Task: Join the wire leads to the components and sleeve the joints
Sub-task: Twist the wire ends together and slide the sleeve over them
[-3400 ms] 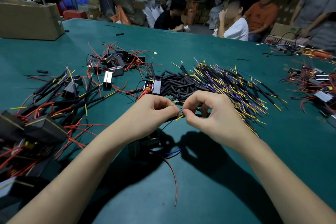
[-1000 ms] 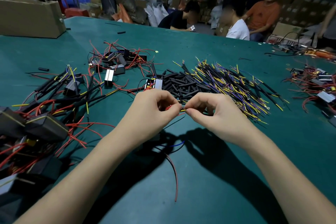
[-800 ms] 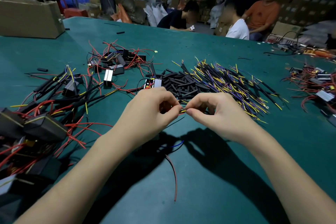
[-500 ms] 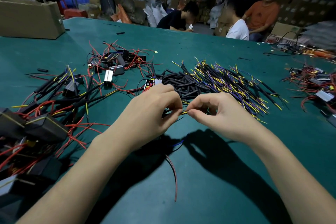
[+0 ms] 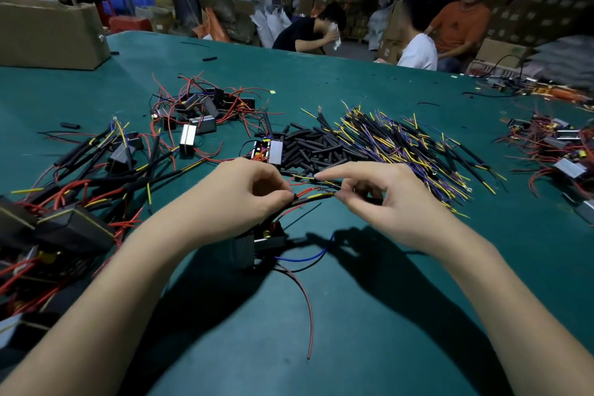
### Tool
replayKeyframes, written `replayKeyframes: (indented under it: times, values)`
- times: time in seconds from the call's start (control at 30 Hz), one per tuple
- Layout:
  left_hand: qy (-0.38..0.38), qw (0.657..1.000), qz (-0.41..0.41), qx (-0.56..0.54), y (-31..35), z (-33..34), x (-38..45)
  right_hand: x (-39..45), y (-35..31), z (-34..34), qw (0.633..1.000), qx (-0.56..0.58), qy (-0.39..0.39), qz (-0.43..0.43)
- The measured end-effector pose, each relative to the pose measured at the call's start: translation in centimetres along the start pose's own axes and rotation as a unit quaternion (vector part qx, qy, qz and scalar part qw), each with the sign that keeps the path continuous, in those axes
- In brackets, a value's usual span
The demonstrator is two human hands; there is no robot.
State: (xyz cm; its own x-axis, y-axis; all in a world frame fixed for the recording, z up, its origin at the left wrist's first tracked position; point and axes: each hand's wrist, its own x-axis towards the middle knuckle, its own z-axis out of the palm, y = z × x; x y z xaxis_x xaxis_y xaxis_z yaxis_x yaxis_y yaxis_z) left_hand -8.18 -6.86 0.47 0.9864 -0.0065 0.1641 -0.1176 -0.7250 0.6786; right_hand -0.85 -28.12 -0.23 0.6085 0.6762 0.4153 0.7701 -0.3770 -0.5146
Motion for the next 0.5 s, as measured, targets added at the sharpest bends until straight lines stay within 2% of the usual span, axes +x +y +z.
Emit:
replayKeyframes:
  times: [0.23,0.5]
  values:
    - [0.08,0.989,0.018,-0.123,1.0,2.2,0.4,0.2,-0.2,0.5,0.999,0.005,0.037,-0.029]
    - [0.076,0.979,-0.012,-0.19,1.1,2.6,0.4,0.3,-0.7,0.7,0.994,-0.015,0.079,-0.08]
